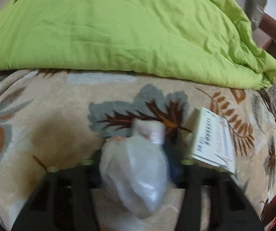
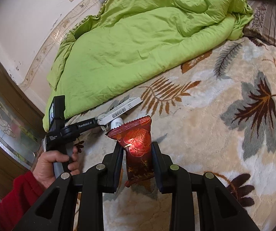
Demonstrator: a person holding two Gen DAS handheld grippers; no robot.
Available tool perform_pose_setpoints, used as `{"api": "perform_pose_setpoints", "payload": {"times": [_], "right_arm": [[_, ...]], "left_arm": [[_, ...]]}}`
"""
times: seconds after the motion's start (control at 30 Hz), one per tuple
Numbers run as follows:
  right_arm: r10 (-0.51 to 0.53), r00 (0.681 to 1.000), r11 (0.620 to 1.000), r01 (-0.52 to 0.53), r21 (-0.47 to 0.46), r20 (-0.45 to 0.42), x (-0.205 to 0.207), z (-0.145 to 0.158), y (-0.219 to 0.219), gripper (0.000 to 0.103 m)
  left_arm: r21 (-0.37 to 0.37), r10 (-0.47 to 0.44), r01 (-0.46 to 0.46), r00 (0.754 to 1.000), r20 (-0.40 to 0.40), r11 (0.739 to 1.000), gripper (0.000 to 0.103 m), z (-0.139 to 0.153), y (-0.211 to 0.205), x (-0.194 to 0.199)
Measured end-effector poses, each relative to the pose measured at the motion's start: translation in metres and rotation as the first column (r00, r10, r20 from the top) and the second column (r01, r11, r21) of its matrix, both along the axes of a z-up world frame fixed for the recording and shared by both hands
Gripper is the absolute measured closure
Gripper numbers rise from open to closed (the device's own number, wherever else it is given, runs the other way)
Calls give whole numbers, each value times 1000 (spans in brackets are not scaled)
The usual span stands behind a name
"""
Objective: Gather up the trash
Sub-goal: 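Grasp the clear plastic bag with the left tool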
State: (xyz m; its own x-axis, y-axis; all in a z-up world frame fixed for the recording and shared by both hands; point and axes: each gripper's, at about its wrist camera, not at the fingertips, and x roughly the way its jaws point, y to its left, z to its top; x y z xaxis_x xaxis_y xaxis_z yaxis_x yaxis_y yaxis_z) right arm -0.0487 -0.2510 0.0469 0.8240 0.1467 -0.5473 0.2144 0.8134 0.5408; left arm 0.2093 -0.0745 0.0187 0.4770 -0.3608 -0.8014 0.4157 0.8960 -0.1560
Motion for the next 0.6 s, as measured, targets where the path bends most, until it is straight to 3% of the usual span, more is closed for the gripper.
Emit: {"api": "perform_pose_setpoints", "payload": {"times": [0.07, 0.23, 0.37, 0.6], "right_arm": [[-3, 1000, 1000, 3, -4, -5, 0, 0, 0, 72], [-19, 1000, 999, 19, -41, 4, -5, 5, 0, 72], [-25, 1000, 997, 25, -67, -3, -10, 6, 3, 72], [-27, 999, 995, 24, -98, -34, -21, 6, 14, 72]], "left_arm": [[16, 21, -21, 999, 27, 1000, 66, 2, 0, -9], [-36, 31, -30, 999, 39, 999, 66, 12, 13, -40], [-37, 9, -6, 997, 80, 999, 66, 29, 24, -86], [-86, -27, 32, 997, 66, 996, 66, 49, 49, -167]]}}
